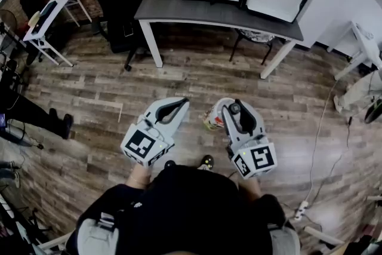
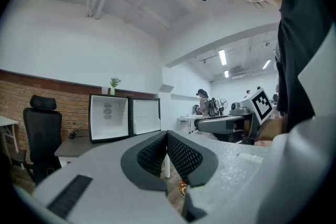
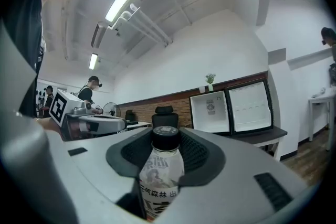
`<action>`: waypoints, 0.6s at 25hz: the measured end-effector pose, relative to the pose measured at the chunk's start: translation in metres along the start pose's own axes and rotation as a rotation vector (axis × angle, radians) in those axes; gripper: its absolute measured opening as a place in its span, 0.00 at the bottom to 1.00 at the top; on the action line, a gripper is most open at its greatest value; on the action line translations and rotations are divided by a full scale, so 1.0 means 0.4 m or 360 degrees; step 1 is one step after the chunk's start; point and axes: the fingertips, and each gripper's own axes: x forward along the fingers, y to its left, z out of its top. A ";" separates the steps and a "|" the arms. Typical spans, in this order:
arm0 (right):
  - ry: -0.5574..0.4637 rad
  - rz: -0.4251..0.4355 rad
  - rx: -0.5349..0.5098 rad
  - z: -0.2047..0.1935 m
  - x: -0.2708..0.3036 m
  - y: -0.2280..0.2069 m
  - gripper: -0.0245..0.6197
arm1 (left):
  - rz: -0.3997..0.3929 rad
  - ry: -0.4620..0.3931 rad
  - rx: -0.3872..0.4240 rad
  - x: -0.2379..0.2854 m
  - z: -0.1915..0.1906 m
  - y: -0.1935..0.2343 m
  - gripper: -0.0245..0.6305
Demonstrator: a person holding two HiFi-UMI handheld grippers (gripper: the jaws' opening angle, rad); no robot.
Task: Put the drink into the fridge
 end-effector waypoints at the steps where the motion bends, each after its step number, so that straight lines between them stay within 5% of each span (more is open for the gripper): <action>1: 0.0004 0.0002 0.0003 -0.003 -0.002 -0.009 0.27 | 0.0003 0.0004 -0.0002 0.008 -0.002 -0.004 0.03; 15: 0.0039 0.0056 0.0016 -0.017 -0.059 -0.188 0.28 | 0.0029 0.0009 0.0039 0.176 -0.001 -0.092 0.03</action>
